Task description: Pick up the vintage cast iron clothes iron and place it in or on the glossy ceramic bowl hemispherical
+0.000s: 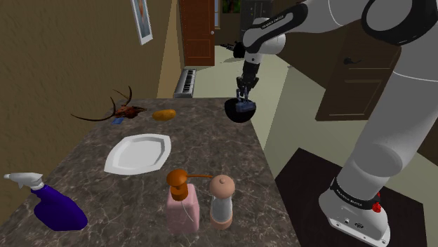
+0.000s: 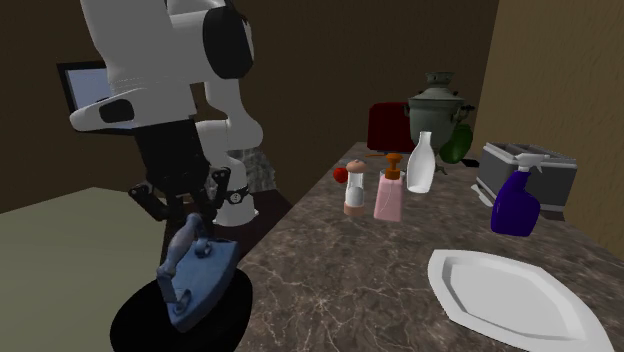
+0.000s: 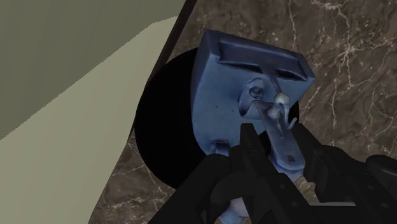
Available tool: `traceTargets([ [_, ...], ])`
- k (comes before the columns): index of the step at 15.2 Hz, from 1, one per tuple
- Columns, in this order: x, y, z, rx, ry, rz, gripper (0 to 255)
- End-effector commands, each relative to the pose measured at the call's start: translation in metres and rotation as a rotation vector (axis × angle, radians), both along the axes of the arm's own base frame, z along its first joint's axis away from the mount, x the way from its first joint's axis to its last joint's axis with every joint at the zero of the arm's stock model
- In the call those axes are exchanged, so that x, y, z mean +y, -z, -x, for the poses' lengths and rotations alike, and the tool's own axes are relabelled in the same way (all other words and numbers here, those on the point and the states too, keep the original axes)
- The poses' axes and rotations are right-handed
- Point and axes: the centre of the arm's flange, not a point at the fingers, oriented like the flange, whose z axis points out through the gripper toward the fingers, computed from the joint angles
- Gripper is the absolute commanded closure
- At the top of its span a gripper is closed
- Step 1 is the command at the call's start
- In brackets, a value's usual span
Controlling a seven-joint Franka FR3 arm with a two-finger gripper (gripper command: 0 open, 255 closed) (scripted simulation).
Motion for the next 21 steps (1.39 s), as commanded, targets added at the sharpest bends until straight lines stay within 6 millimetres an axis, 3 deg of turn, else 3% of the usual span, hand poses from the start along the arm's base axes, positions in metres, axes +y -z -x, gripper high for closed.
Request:
traceTargets([
  [1, 0.0, 0.001, 0.0, 0.0, 0.0, 0.0, 255],
  [4, 0.0, 0.001, 0.0, 0.0, 0.0, 0.0, 255],
  [5, 0.0, 0.001, 0.0, 0.0, 0.0, 0.0, 0],
  [10, 0.0, 0.001, 0.0, 0.0, 0.0, 0.0, 0],
  [14, -0.007, -0.049, 0.004, 0.0, 0.0, 0.0, 0],
  [21, -0.007, -0.049, 0.004, 0.0, 0.0, 0.0, 0],
])
